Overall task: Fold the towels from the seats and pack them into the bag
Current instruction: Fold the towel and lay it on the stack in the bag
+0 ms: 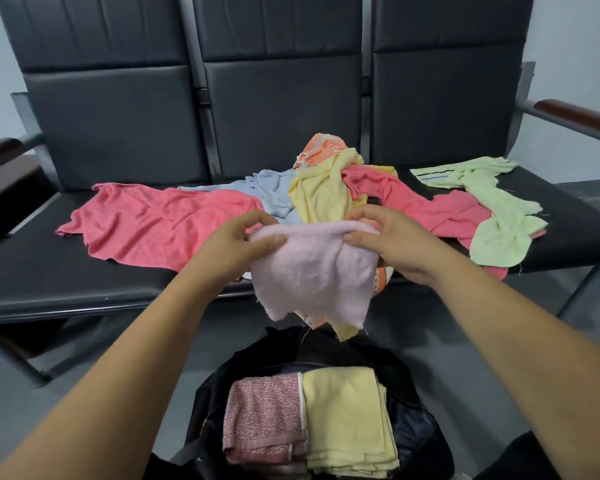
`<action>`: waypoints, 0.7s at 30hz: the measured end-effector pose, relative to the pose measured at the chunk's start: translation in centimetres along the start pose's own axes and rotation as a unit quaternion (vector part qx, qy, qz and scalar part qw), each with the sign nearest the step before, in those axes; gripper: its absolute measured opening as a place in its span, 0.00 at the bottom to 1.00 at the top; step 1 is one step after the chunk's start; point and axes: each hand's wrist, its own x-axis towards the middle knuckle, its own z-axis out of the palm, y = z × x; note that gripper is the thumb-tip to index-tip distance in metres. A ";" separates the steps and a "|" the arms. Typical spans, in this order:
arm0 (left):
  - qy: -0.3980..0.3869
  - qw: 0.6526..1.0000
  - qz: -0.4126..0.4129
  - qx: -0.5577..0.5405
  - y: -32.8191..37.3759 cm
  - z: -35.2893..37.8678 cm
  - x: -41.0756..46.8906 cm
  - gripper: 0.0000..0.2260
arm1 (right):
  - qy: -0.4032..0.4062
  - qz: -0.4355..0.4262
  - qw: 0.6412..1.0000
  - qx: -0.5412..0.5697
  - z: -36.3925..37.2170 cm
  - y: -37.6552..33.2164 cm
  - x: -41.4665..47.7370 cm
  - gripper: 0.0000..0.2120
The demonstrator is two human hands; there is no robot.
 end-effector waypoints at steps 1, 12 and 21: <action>0.020 0.999 -0.016 -0.035 -0.1 0.2 0.1 0.06 | 0.005 0.028 0.998 0.047 0.0 0.2 0.1 0.06; 0.005 0.989 0.009 0.147 -0.2 0.2 0.0 0.06 | -0.065 0.052 0.996 0.015 -0.9 0.2 -0.1 0.19; 0.035 0.998 -0.040 -0.024 -0.3 0.5 0.2 0.08 | 0.005 0.005 1.000 0.006 -0.4 0.8 0.2 0.04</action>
